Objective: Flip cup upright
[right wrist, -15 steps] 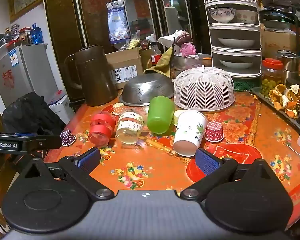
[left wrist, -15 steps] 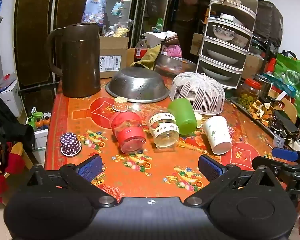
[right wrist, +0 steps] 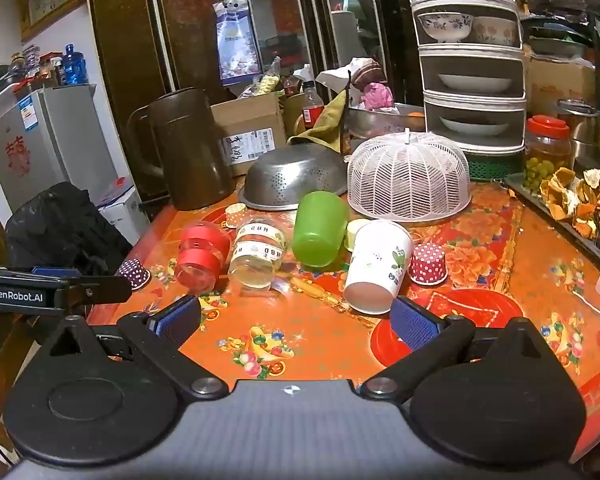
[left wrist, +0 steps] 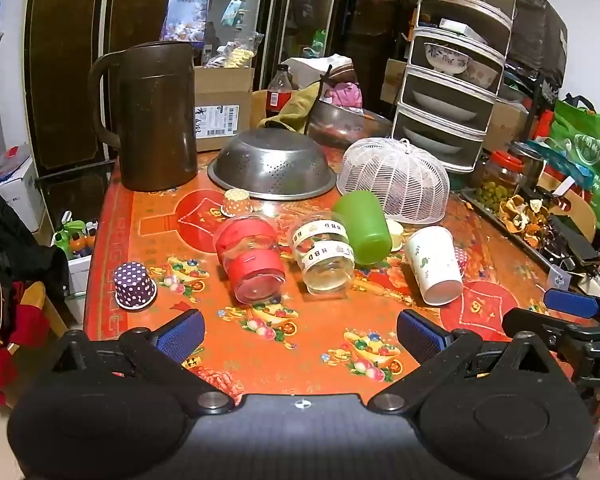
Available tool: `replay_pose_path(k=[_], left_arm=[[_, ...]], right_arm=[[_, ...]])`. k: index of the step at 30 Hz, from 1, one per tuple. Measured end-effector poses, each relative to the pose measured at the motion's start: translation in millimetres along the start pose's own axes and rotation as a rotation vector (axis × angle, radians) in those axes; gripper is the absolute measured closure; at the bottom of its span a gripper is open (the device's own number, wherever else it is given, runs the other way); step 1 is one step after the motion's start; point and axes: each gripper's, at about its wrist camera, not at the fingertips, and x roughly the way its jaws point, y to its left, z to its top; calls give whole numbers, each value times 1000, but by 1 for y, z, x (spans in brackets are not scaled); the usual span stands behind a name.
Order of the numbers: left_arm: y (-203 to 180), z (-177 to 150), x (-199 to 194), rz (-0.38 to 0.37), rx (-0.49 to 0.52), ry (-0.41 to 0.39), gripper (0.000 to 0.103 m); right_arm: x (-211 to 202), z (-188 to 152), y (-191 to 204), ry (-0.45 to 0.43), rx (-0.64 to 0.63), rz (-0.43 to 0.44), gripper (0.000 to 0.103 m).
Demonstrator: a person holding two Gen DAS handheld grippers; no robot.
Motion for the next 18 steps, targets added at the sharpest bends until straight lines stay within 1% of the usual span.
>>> replay_pose_path(k=[18], left_arm=[[-2, -1, 1, 3, -18, 16, 0]], right_arm=[[-4, 3, 1, 15, -3, 20, 1]])
